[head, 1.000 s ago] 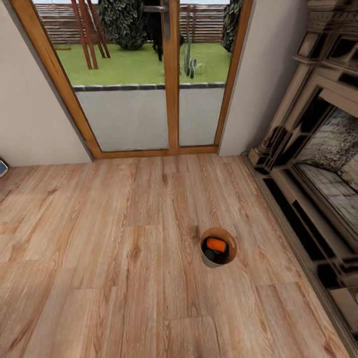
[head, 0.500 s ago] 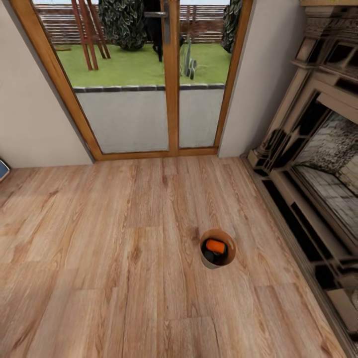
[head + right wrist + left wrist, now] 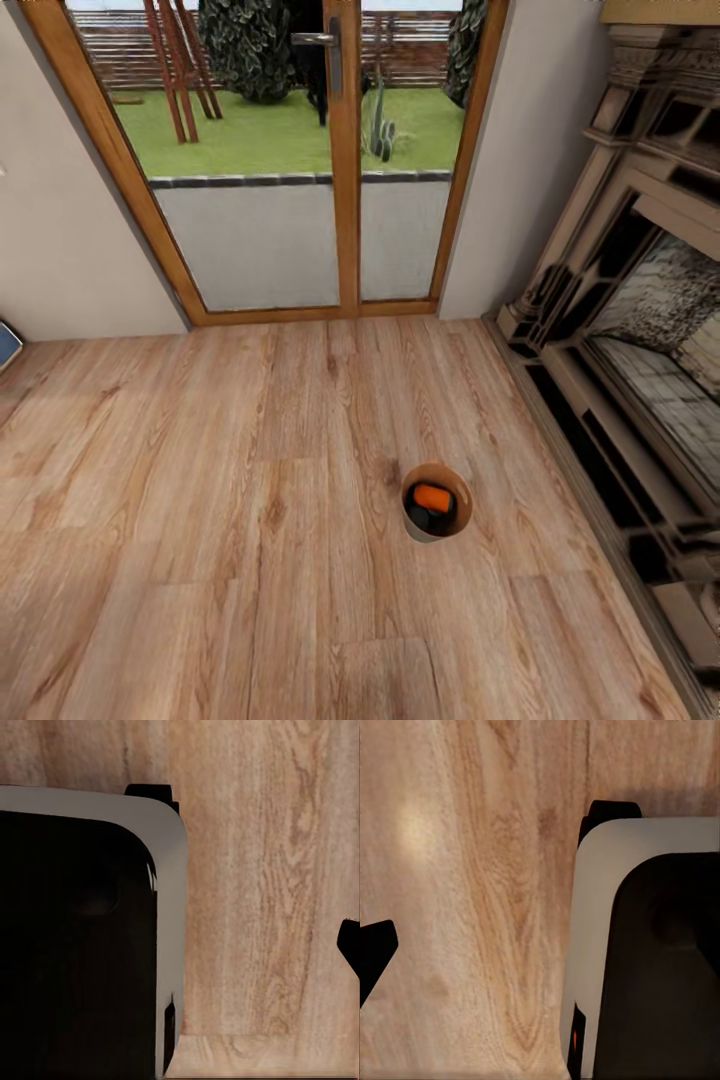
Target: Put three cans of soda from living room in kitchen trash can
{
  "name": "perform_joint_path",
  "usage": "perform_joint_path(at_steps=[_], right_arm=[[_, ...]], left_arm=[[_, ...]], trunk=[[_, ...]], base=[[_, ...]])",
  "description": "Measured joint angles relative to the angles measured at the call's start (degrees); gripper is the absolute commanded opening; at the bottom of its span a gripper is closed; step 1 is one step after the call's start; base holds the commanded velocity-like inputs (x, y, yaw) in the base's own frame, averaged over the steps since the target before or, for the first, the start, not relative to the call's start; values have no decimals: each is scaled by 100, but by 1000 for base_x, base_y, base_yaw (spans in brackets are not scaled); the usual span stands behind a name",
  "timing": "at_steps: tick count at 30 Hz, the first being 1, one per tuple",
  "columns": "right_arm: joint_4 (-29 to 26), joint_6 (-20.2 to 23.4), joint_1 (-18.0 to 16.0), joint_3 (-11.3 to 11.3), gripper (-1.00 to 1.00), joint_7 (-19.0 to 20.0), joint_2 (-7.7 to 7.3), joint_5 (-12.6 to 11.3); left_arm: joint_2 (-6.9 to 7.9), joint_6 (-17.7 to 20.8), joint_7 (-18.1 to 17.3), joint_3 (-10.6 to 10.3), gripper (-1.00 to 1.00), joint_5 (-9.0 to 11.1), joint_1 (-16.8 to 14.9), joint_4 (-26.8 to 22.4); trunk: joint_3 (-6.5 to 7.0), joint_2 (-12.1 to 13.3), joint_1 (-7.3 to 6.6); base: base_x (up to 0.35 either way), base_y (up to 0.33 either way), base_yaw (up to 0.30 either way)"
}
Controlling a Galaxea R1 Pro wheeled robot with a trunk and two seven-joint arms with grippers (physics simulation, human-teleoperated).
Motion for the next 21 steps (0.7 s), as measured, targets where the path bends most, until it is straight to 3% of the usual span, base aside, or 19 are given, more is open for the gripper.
perform_joint_path(at_steps=[21], right_arm=[[12, -11, 91, 0, 100, 0, 27, -5]], left_arm=[[6, -36, 5, -1, 100, -1, 210, 0]], trunk=[[377, 842, -461]], base=[[0, 0, 0]])
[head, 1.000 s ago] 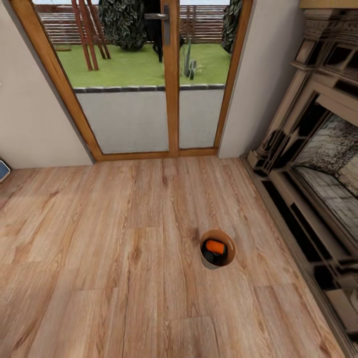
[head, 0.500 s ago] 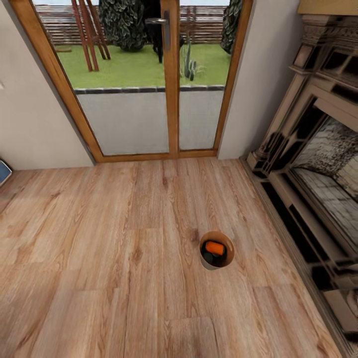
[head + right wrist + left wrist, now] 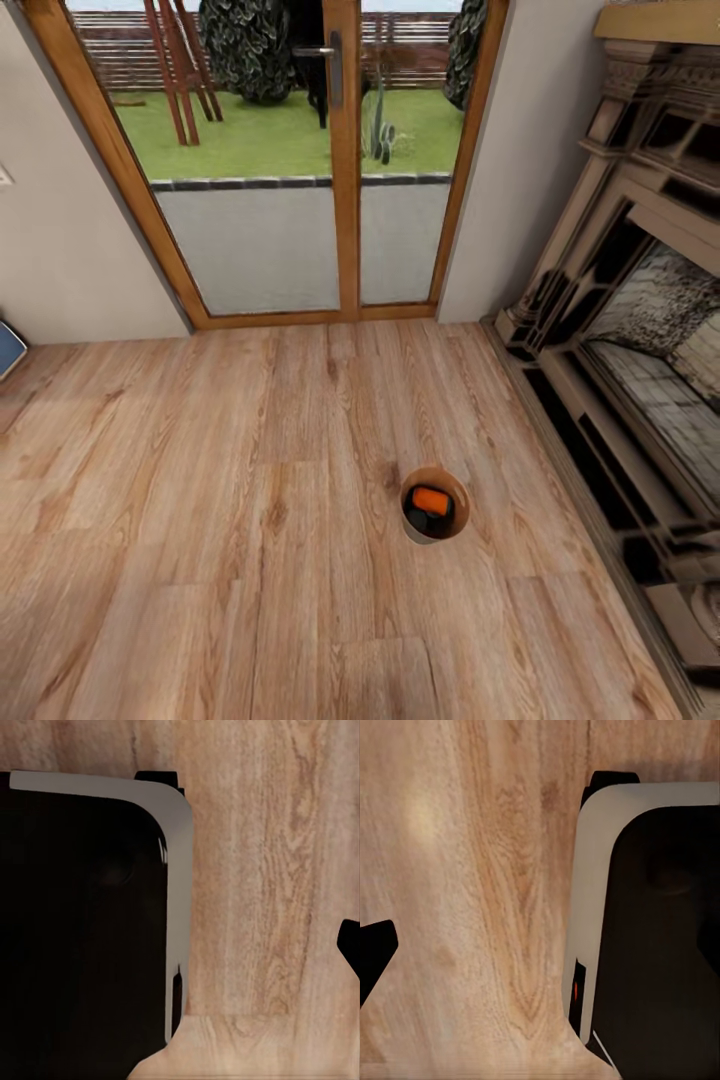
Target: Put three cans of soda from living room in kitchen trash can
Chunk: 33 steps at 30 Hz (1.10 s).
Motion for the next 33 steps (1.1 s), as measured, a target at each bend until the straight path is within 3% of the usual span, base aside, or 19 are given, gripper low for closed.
perform_joint_path(at_steps=[33], right_arm=[[-13, -44, 7, -35, 100, -7, 2, -53]], left_arm=[[-7, 26, 9, 0, 100, -8, 65, -8]], trunk=[[592, 1324, -725]], base=[[0, 0, 0]])
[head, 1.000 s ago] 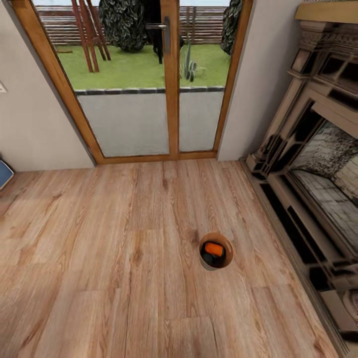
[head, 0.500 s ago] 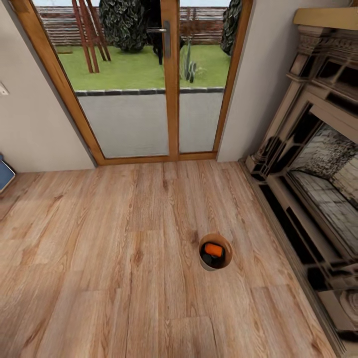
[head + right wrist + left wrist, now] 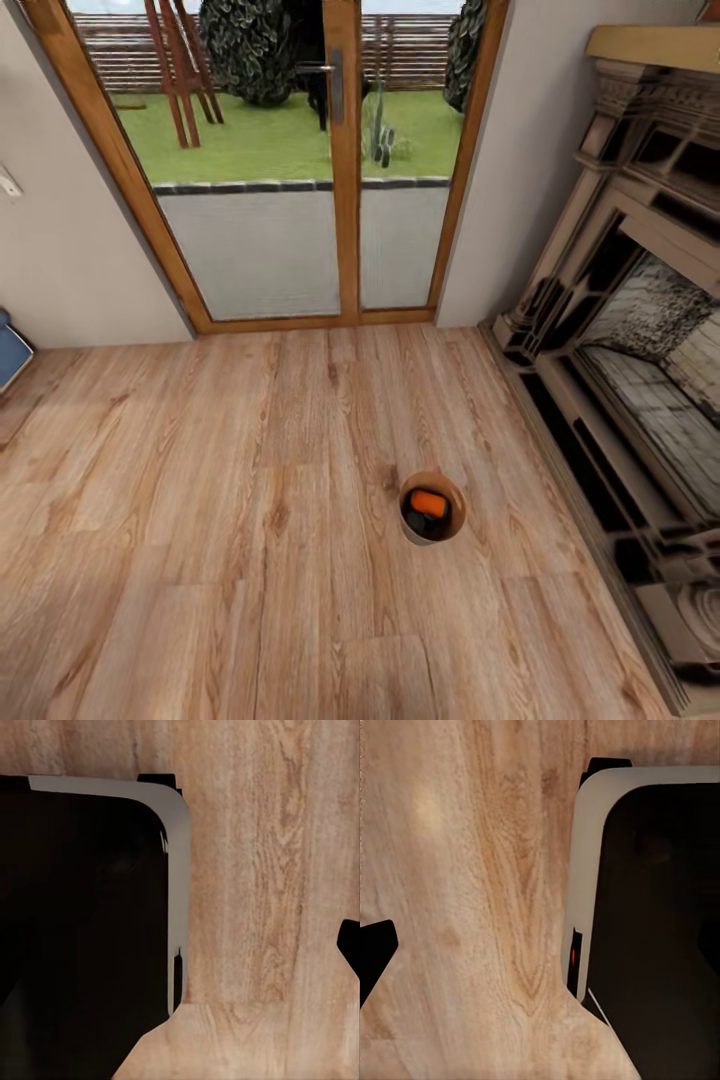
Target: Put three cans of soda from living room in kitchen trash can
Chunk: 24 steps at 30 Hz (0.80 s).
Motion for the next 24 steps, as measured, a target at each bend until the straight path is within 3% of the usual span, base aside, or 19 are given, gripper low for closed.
perform_joint_path(at_steps=[24], right_arm=[[12, 21, 2, 25, 100, 12, 8, 33]], left_arm=[[-1, -9, 16, -1, 100, 7, 0, 0]], trunk=[[431, 963, -527]], base=[[0, 0, 0]])
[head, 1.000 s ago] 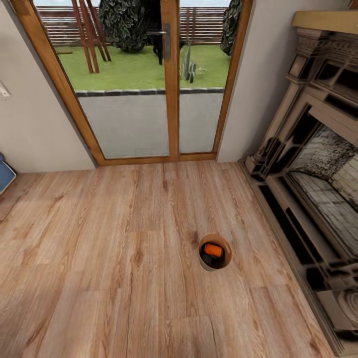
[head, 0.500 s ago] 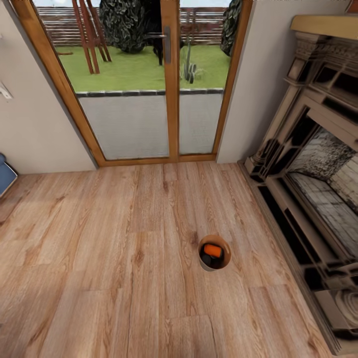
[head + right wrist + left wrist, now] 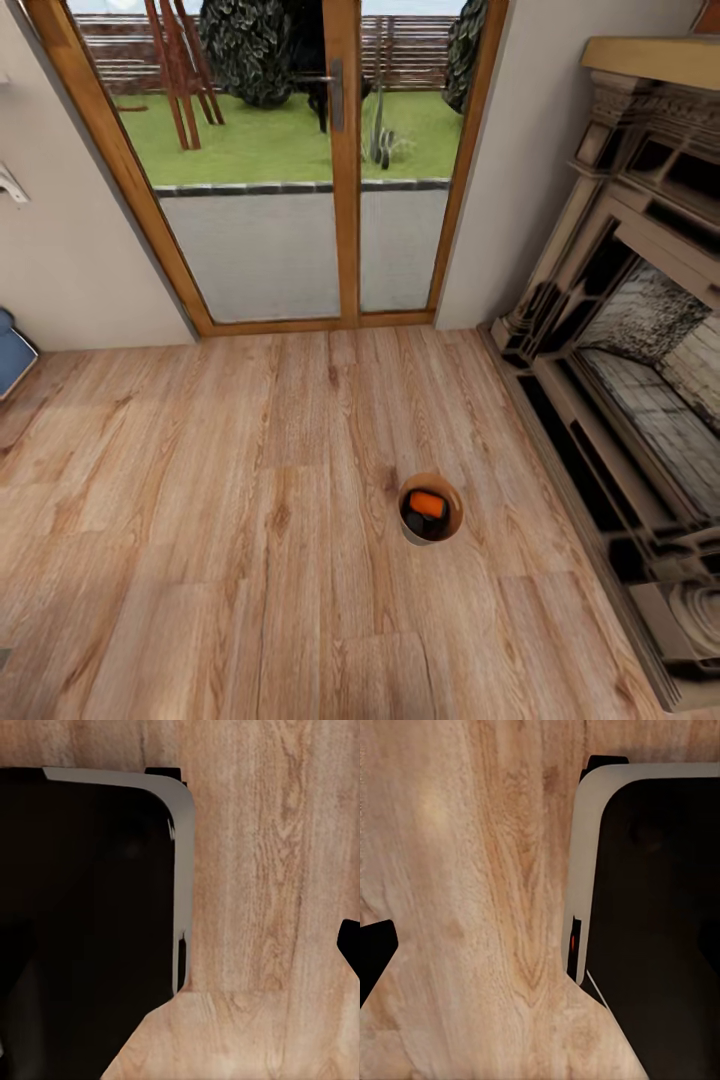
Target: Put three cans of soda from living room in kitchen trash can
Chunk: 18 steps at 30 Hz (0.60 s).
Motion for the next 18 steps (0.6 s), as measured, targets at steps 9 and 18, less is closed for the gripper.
perform_joint_path(at_steps=[9, 18], right_arm=[[1, 0, -1, 2, 100, 3, 87, 2], [1, 0, -2, 1, 100, 5, 227, 2]], left_arm=[[-5, 0, 1, -17, 100, -13, 0, 0], [-34, 0, 1, -33, 100, -21, 0, 0]], trunk=[[162, 361, -198], [323, 722, -395]], base=[[0, 0, 0], [0, 0, 0]])
